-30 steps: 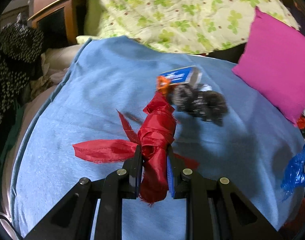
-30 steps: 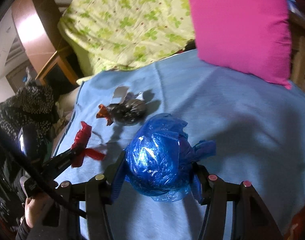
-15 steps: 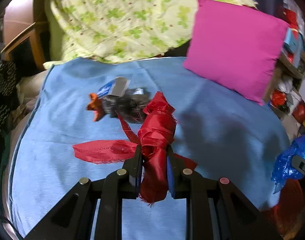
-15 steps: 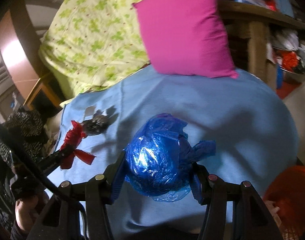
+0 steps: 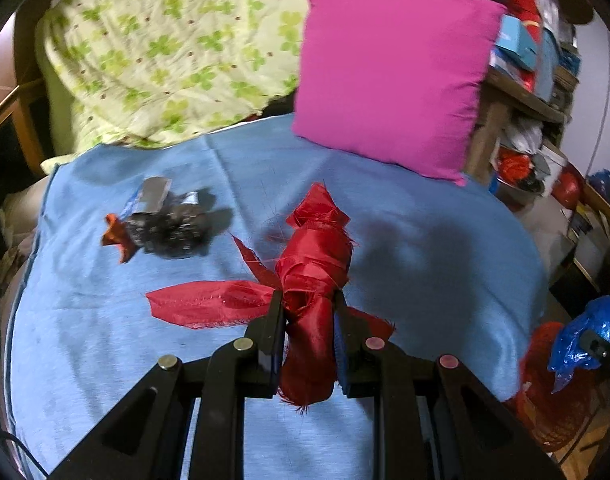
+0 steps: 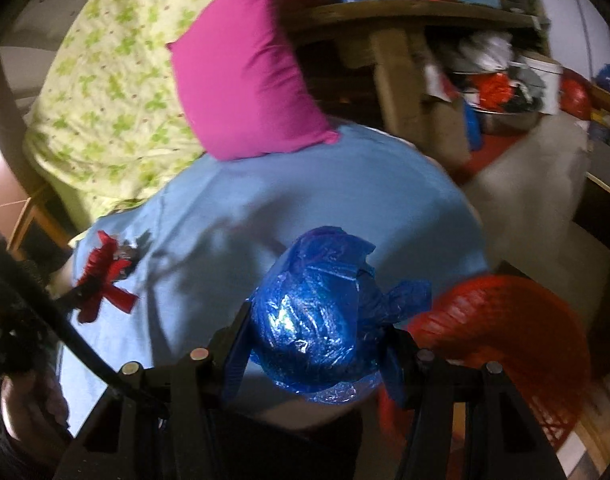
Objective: Collect trash
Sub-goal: 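Carry the red ribbon bag and blue plastic bag over the orange basket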
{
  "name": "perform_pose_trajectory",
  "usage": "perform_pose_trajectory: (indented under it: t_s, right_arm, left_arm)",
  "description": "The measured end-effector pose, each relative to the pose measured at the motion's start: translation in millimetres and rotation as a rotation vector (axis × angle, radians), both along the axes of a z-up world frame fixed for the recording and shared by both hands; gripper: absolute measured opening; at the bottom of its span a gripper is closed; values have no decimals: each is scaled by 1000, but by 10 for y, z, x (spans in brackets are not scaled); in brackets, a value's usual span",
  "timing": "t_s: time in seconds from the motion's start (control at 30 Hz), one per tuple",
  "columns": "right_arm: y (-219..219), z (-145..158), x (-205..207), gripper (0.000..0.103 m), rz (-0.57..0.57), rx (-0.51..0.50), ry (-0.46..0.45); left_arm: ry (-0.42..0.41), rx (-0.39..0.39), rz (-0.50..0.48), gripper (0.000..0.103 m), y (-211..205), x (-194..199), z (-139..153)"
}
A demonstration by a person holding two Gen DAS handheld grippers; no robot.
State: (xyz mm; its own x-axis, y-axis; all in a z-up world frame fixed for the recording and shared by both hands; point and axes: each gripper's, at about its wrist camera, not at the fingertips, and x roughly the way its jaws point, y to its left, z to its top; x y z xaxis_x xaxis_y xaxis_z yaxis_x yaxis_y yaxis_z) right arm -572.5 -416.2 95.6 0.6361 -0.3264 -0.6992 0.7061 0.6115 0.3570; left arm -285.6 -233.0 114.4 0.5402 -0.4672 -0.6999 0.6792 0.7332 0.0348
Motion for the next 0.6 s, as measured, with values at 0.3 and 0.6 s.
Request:
perform_pose_trajectory:
  t_s: [0.3,0.6]
  right_arm:
    - [-115,-95,-587,59,-121,6,45]
    - [-222,-157,-1038,59,-213,14,82]
  left_arm:
    - [5,-11,-112,22,-375,-345,17]
    - [-2,-29,-239,22,-727,-792,121]
